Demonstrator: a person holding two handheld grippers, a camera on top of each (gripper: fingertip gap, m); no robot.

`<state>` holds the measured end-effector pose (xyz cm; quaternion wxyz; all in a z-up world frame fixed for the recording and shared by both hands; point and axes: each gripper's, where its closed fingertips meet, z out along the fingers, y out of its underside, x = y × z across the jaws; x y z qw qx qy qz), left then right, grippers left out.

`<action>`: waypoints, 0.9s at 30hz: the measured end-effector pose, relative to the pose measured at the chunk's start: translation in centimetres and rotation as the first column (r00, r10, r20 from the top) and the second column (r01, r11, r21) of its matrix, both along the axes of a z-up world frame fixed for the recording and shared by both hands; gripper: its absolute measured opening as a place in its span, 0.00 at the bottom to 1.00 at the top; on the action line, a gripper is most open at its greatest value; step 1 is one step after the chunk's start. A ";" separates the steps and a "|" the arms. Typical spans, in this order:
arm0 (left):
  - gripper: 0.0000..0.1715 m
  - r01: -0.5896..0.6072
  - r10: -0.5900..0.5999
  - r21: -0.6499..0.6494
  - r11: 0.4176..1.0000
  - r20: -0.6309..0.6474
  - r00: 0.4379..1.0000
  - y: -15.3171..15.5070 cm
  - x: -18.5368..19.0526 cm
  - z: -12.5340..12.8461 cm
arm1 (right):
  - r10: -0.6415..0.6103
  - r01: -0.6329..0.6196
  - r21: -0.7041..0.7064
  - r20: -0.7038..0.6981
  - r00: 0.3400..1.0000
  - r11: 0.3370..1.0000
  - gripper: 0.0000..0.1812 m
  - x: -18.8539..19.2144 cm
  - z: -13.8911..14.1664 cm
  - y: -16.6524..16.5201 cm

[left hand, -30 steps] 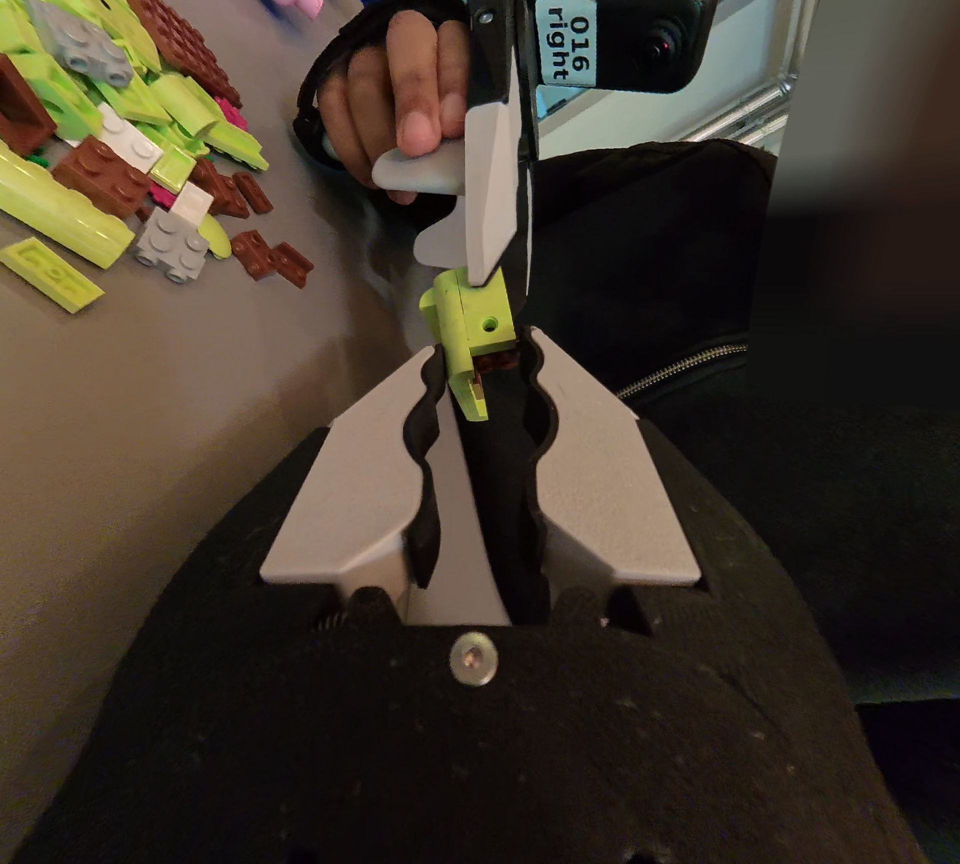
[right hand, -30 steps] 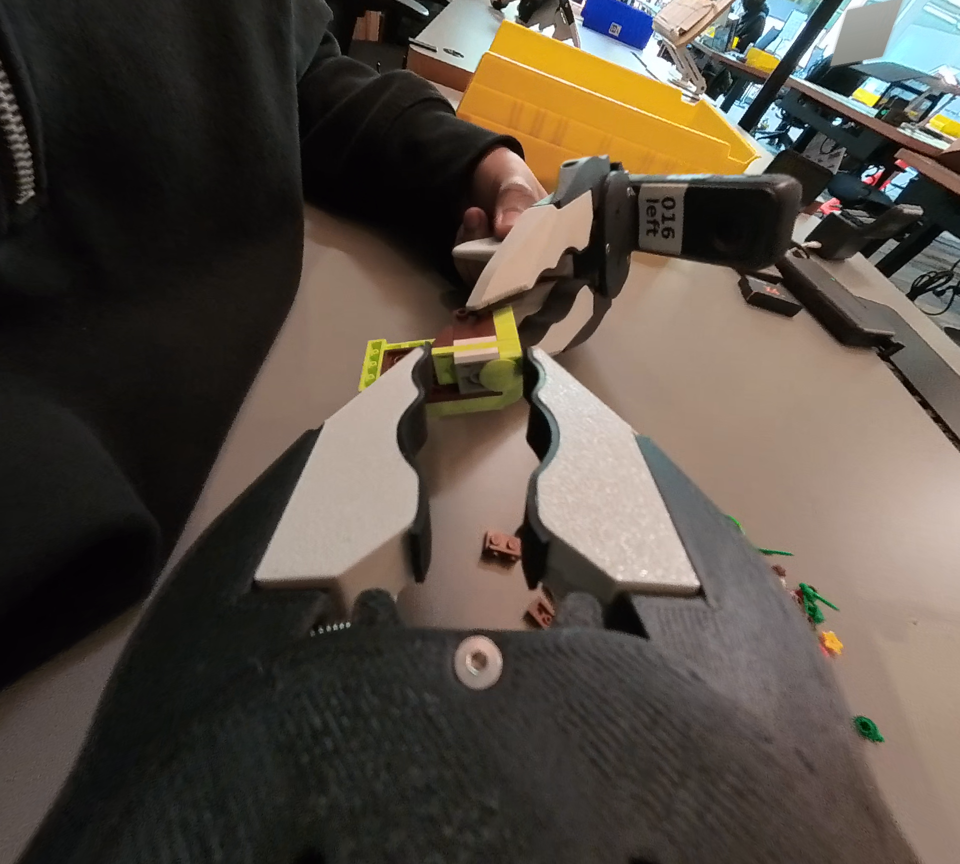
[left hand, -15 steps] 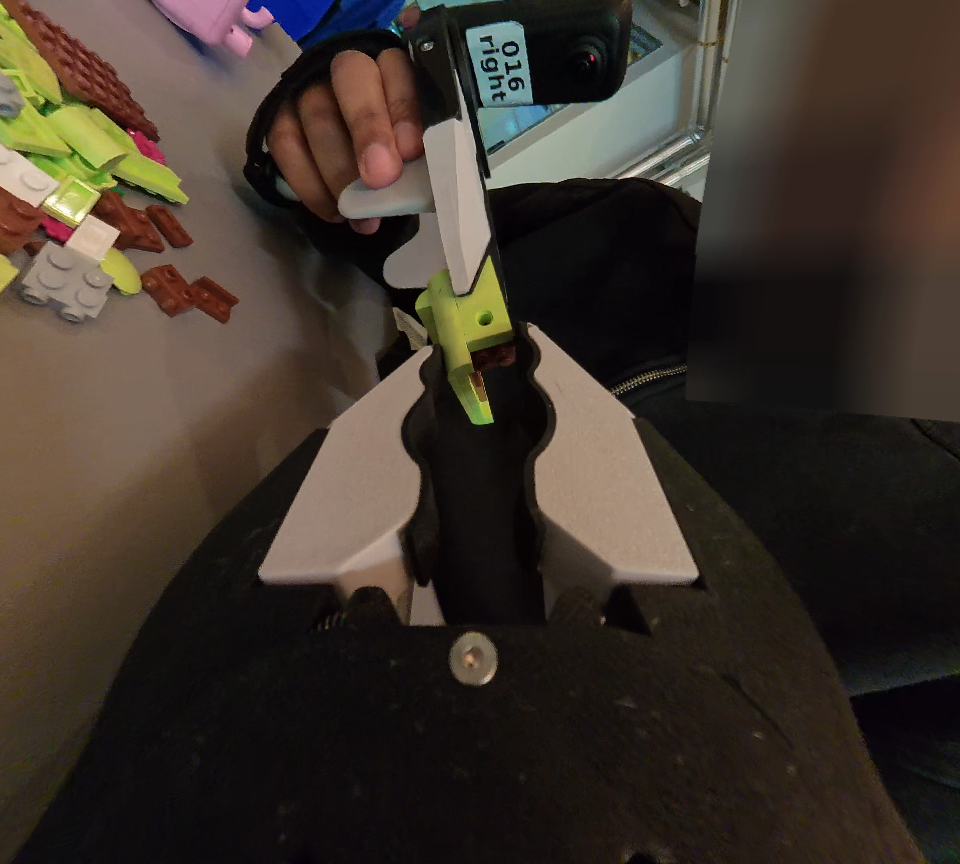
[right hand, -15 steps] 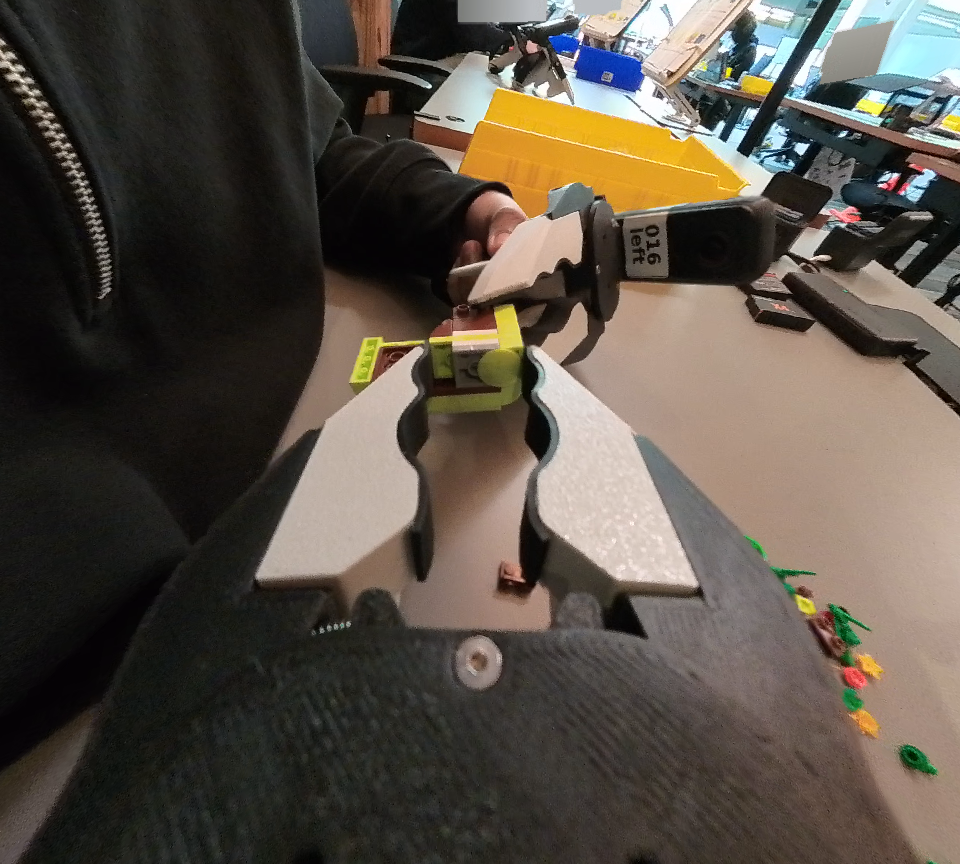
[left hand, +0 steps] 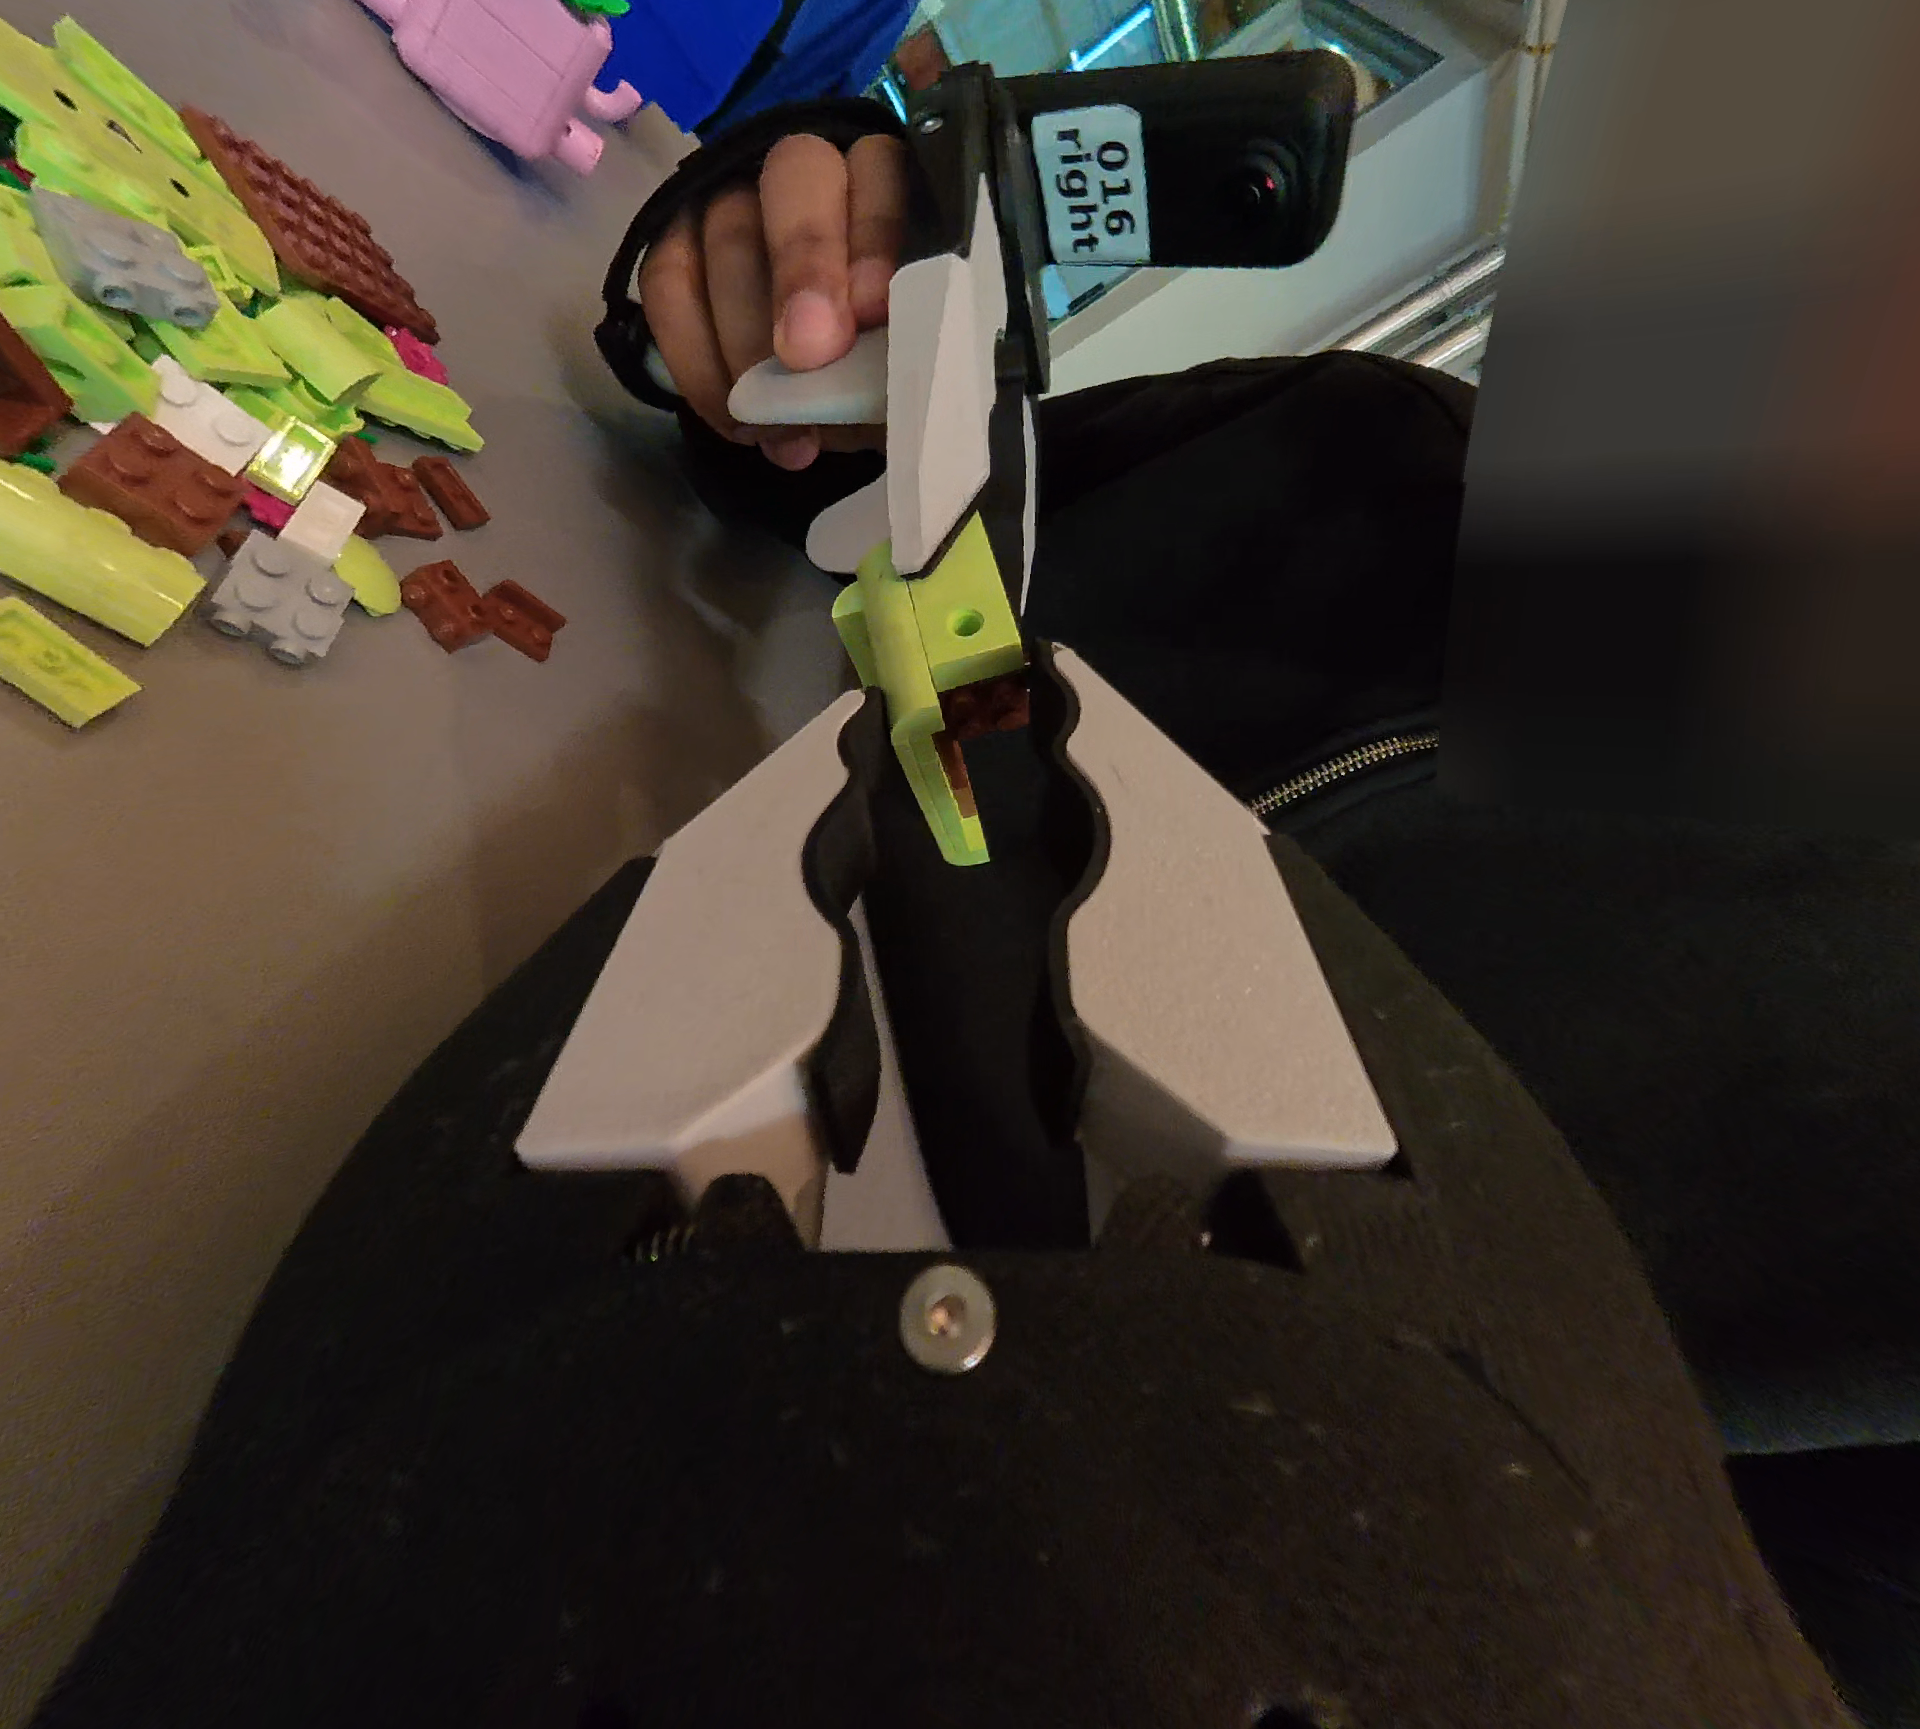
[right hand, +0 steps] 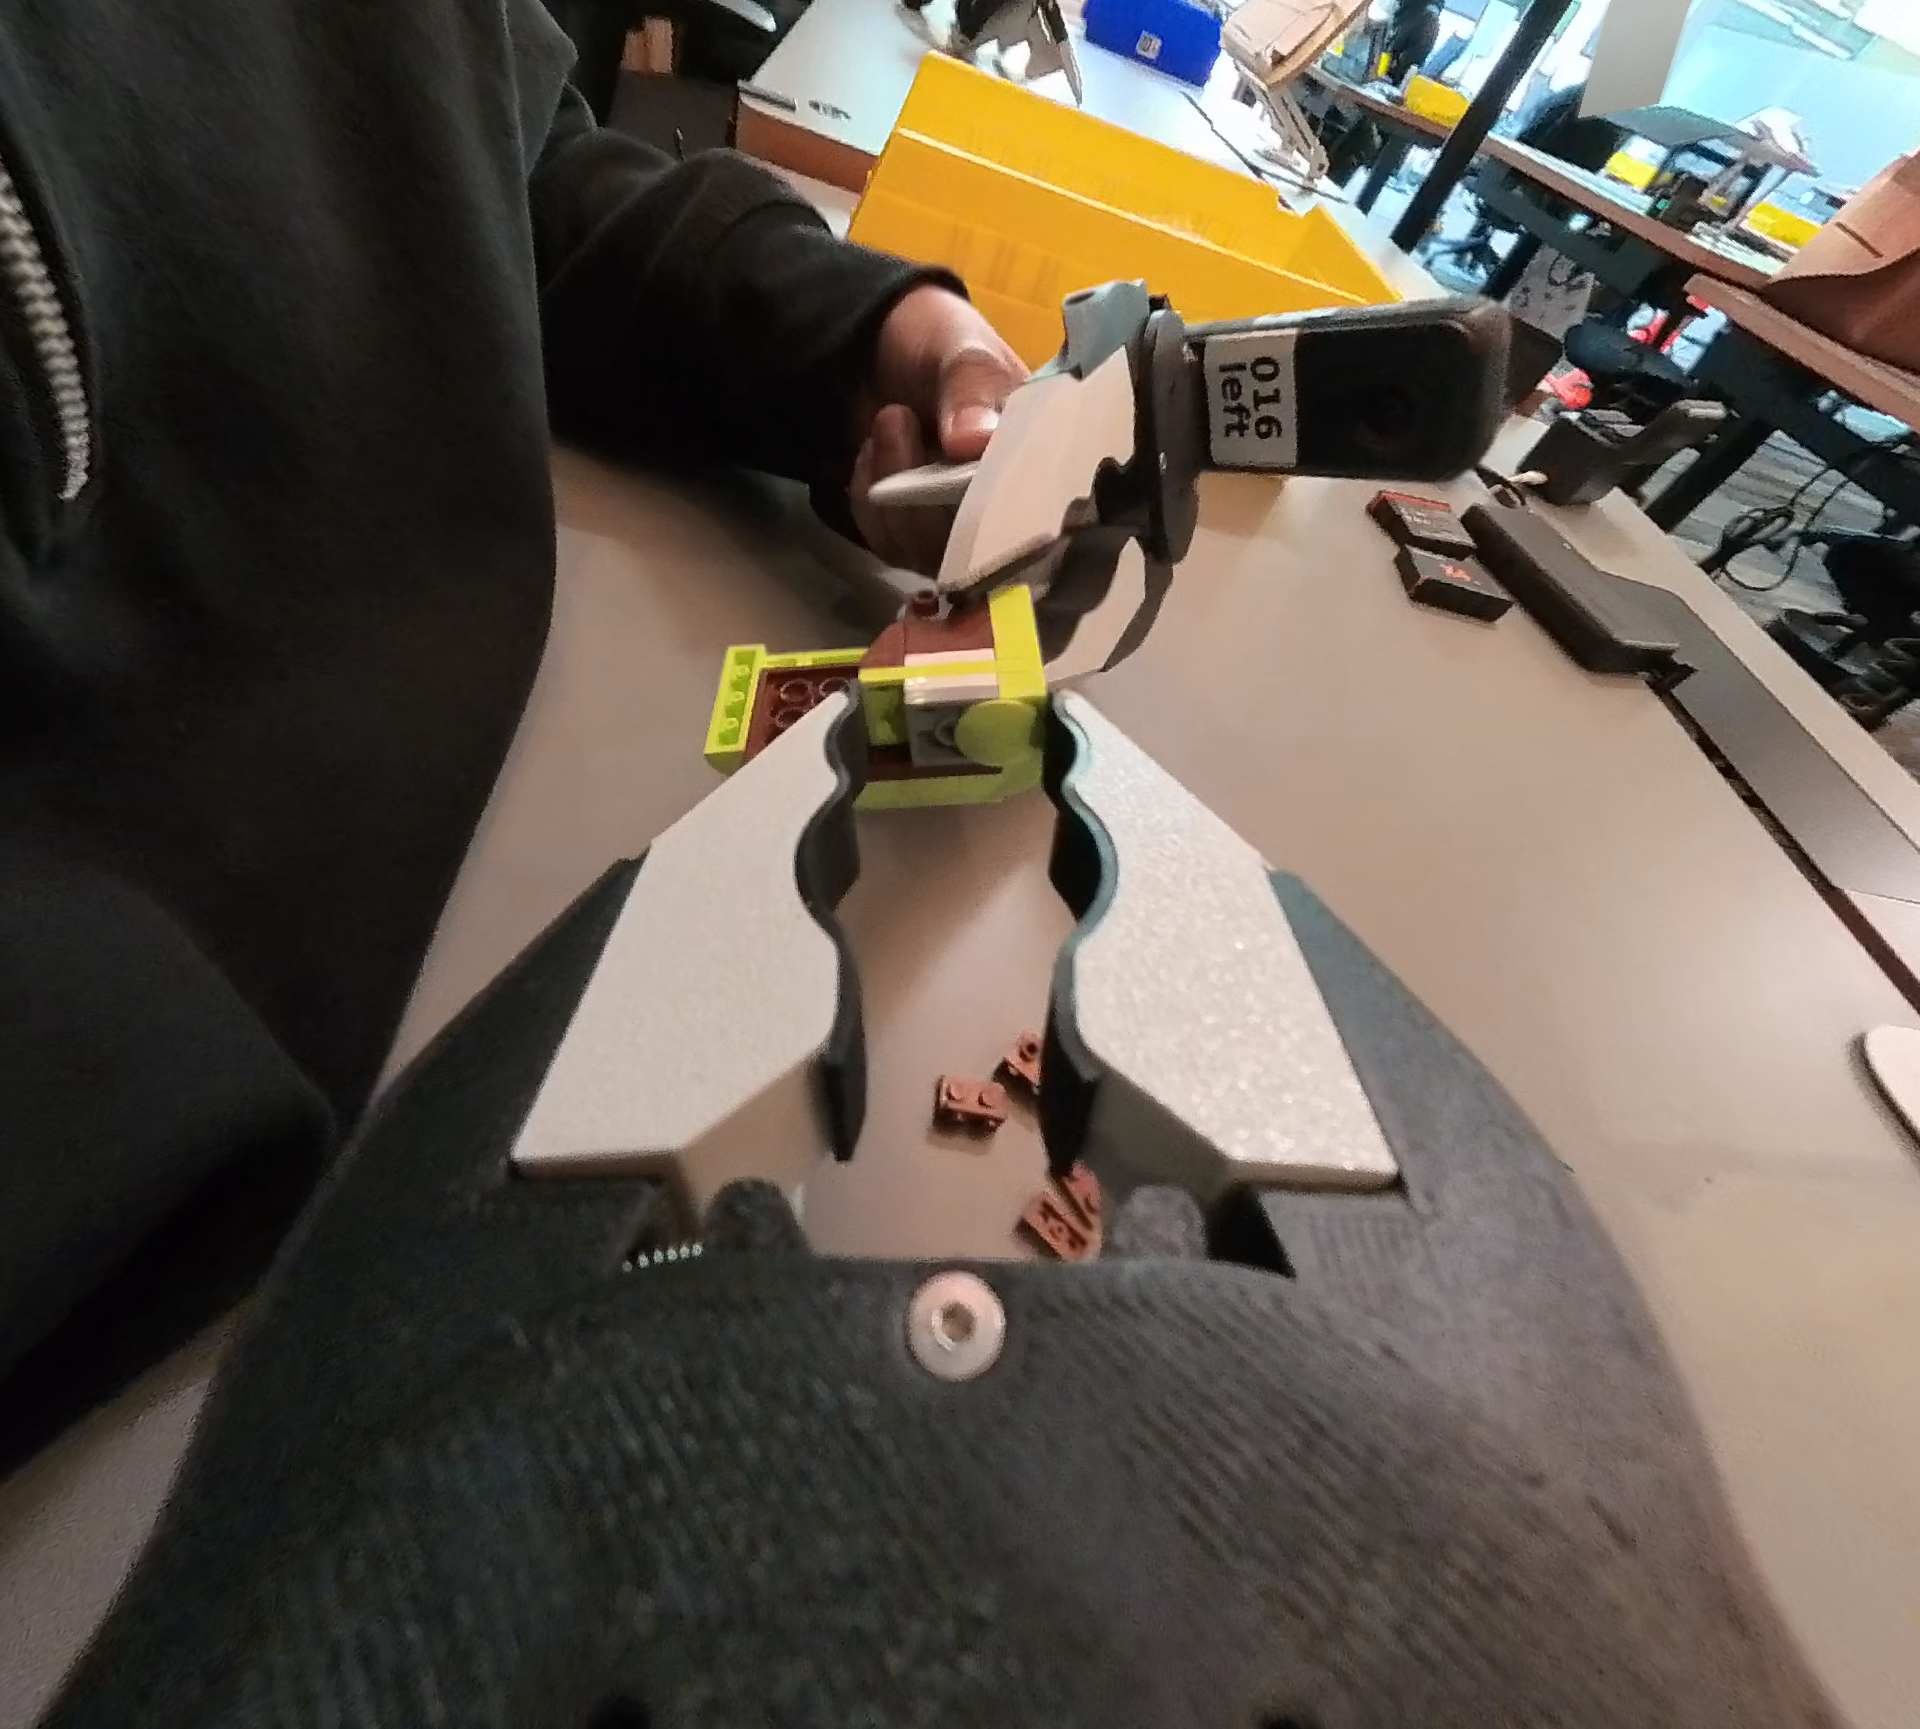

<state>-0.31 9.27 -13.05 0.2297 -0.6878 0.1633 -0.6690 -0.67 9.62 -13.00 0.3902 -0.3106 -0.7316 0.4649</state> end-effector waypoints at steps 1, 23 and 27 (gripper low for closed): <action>0.17 0.005 -0.005 0.009 1.000 0.004 1.000 0.0 0.0 0.0 | 0.006 -0.006 -0.019 -0.005 1.000 1.000 0.18 0.0 0.1 0.0; 0.07 -0.257 0.233 0.043 0.965 0.299 0.925 3.0 0.1 3.0 | -0.119 0.048 -0.495 -0.112 0.987 0.867 0.17 -0.5 3.5 4.9; 0.06 -0.357 0.338 0.091 0.930 0.176 0.925 3.8 -0.6 2.0 | -0.160 0.109 -0.391 -0.102 0.982 0.914 0.17 -0.7 2.6 5.4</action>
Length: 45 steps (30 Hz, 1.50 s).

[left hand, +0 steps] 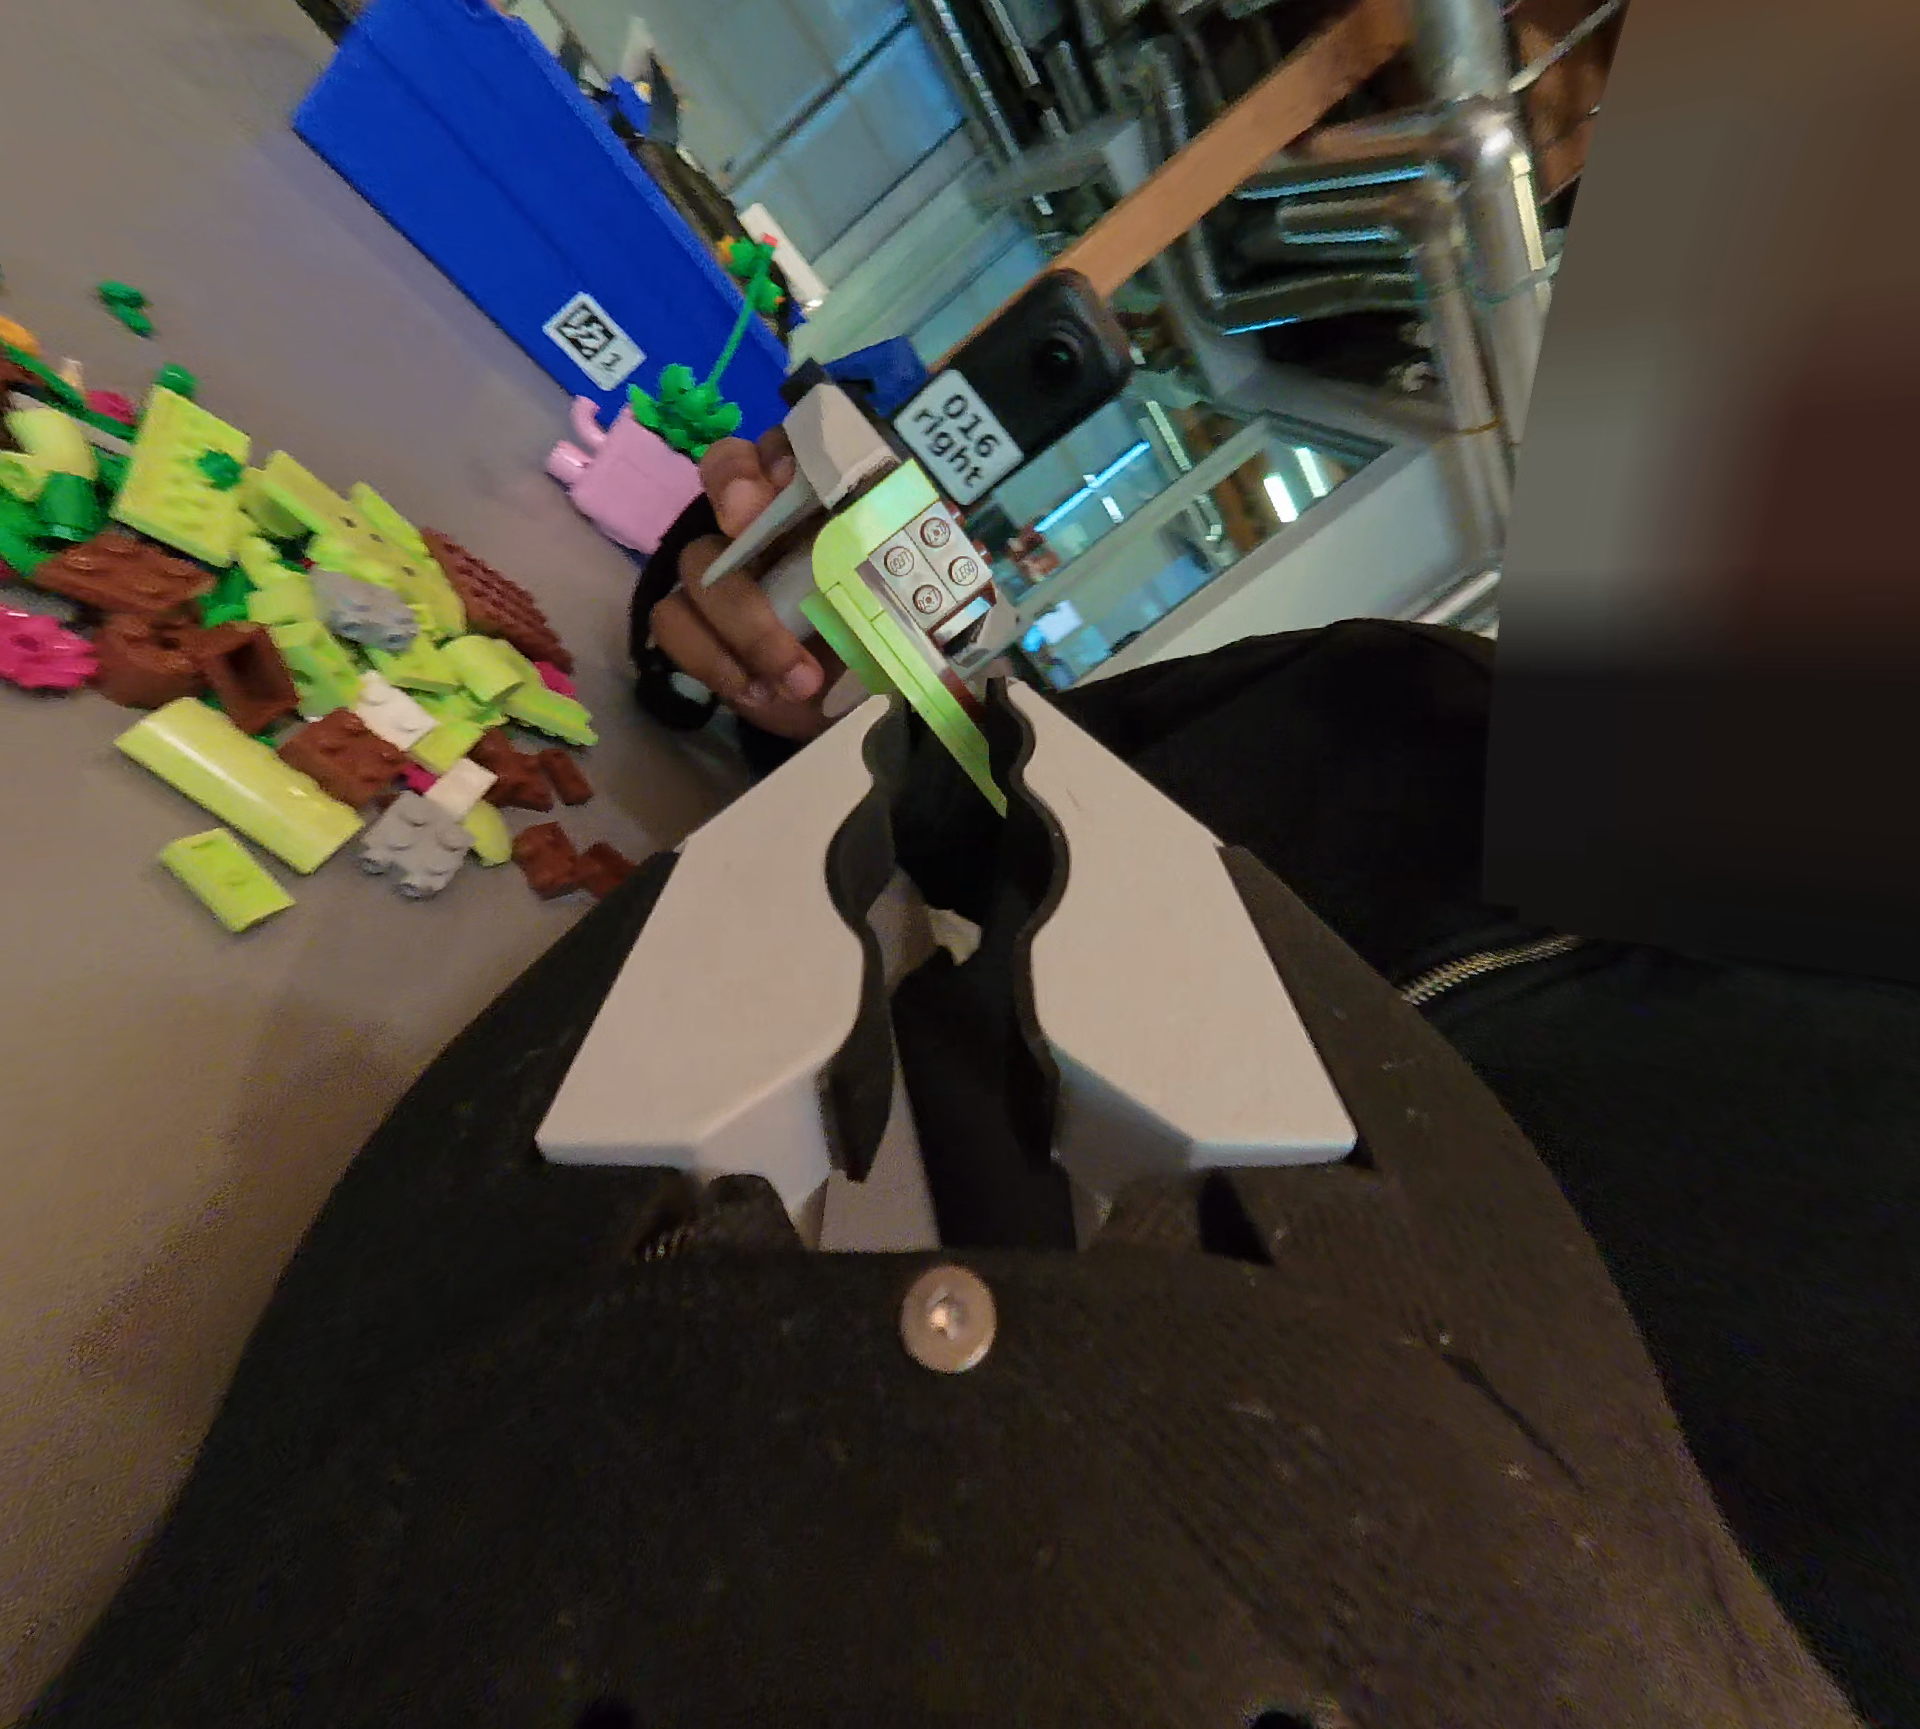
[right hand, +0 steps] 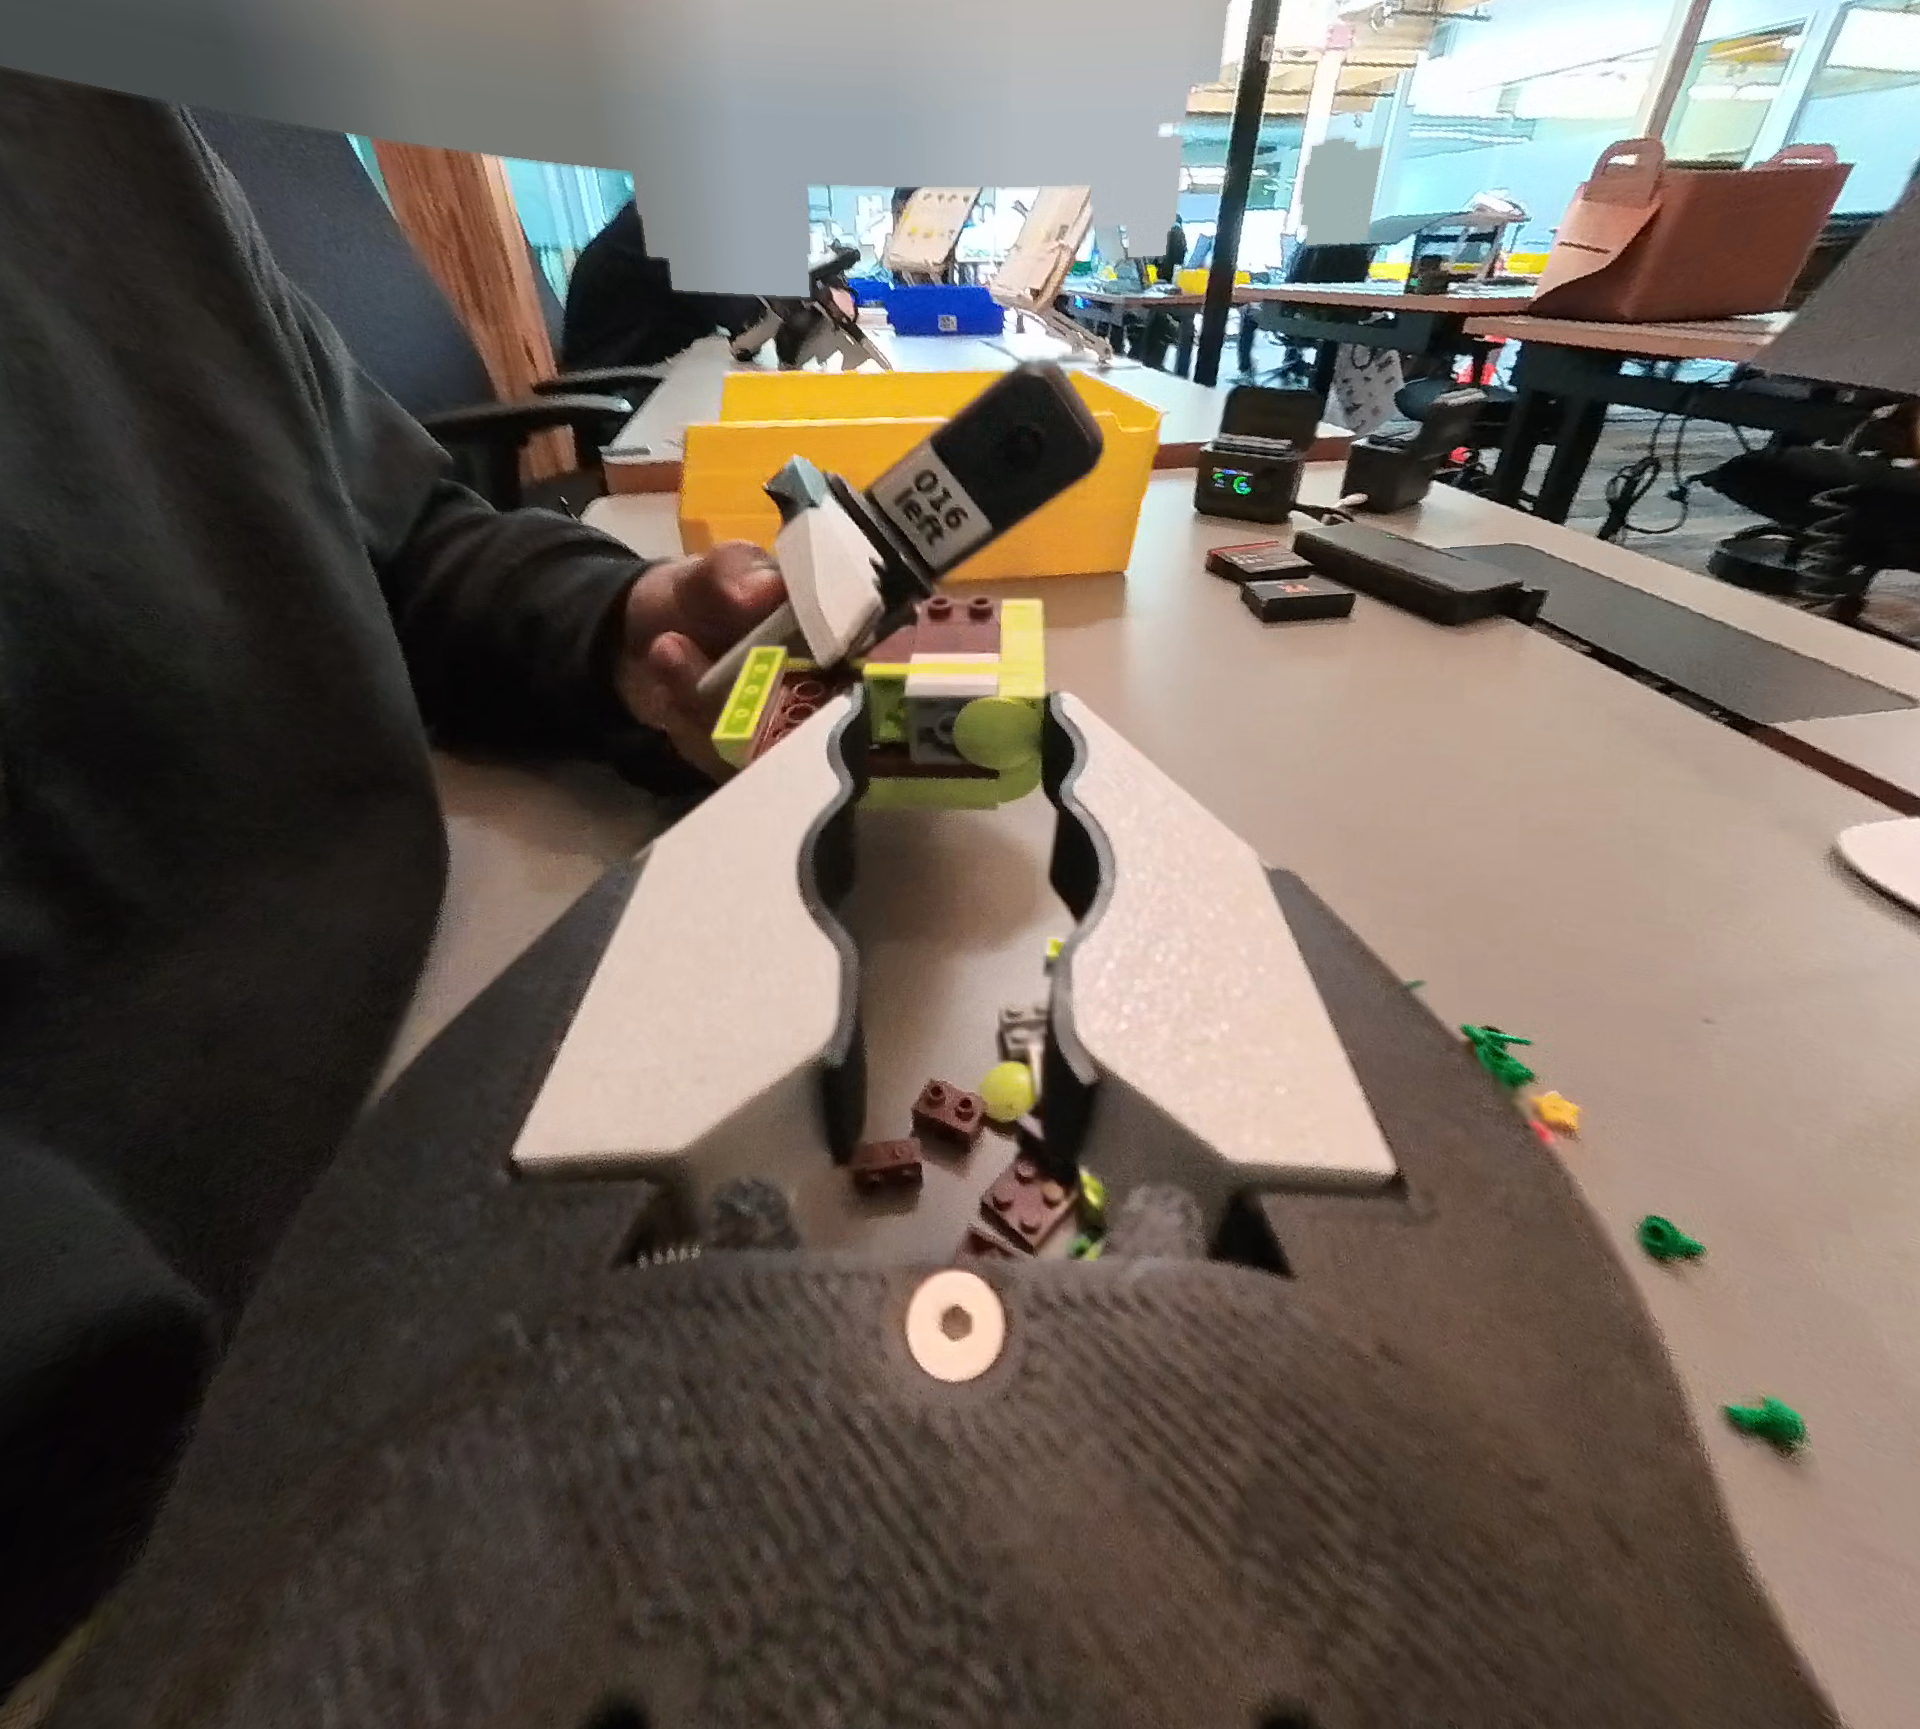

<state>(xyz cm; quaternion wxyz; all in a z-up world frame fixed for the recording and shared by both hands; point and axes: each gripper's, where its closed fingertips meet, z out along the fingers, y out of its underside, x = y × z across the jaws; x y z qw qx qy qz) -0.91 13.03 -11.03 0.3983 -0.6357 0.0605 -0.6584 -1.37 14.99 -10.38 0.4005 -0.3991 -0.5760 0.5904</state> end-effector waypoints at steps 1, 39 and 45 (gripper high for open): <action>0.06 -0.024 0.024 0.002 1.000 -0.037 0.999 0.2 -0.2 -0.2 | -0.013 0.013 0.030 0.009 1.000 0.999 0.17 -0.1 -0.2 0.1; 0.03 -0.270 0.612 0.569 0.777 -0.581 0.536 2.3 -2.6 -1.2 | -0.471 0.407 0.727 -0.130 0.872 0.553 0.18 -2.2 -1.0 0.7; 0.05 -0.235 0.580 0.550 0.801 -0.616 0.533 2.7 -2.5 -2.2 | -0.473 0.363 0.681 -0.027 0.880 0.636 0.17 -2.1 -1.5 0.8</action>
